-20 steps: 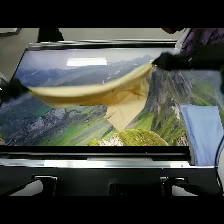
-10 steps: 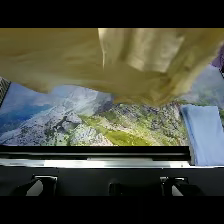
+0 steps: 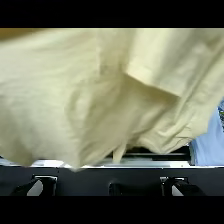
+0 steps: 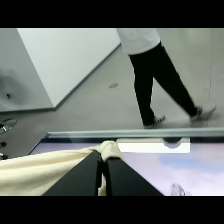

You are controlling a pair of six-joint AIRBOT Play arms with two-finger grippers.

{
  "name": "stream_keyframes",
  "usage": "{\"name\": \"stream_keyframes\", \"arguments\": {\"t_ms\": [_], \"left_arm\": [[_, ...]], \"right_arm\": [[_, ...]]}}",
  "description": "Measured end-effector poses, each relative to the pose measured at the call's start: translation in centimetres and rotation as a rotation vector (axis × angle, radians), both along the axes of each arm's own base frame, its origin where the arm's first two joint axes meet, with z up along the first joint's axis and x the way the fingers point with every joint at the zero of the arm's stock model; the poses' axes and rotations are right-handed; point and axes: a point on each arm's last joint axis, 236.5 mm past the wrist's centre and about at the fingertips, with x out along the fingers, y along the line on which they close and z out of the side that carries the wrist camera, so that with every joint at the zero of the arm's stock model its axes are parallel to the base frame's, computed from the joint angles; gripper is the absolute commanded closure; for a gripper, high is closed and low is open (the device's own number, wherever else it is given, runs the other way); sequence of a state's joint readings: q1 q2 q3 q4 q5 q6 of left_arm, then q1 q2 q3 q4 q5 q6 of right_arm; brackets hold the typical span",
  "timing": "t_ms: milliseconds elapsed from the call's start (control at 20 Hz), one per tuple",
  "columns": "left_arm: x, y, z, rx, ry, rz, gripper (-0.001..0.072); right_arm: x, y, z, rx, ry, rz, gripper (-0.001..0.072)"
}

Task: Fold the clothes and pants, and hang the long-sleeved shirts on hangers.

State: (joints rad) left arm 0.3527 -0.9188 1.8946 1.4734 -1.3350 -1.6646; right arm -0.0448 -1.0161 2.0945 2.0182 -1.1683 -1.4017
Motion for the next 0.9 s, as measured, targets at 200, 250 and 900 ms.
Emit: {"name": "stream_keyframes", "arguments": {"t_ms": [200, 250, 900], "left_arm": [[9.1, 1.4, -13.0, -0.104, 0.308, -0.060, 0.0695], [11.5, 1.6, -16.8, -0.127, 0.377, -0.073, 0.0695], [26.3, -0.4, -45.2, -0.192, 0.631, -0.148, 0.0693]], "right_arm": [[12.2, -0.4, -12.8, 0.091, 0.380, -0.011, 0.0684], [14.9, -0.5, -16.8, 0.104, 0.474, -0.016, 0.0684], [30.8, -2.0, -48.1, 0.236, 0.884, -0.132, 0.0684]]}}
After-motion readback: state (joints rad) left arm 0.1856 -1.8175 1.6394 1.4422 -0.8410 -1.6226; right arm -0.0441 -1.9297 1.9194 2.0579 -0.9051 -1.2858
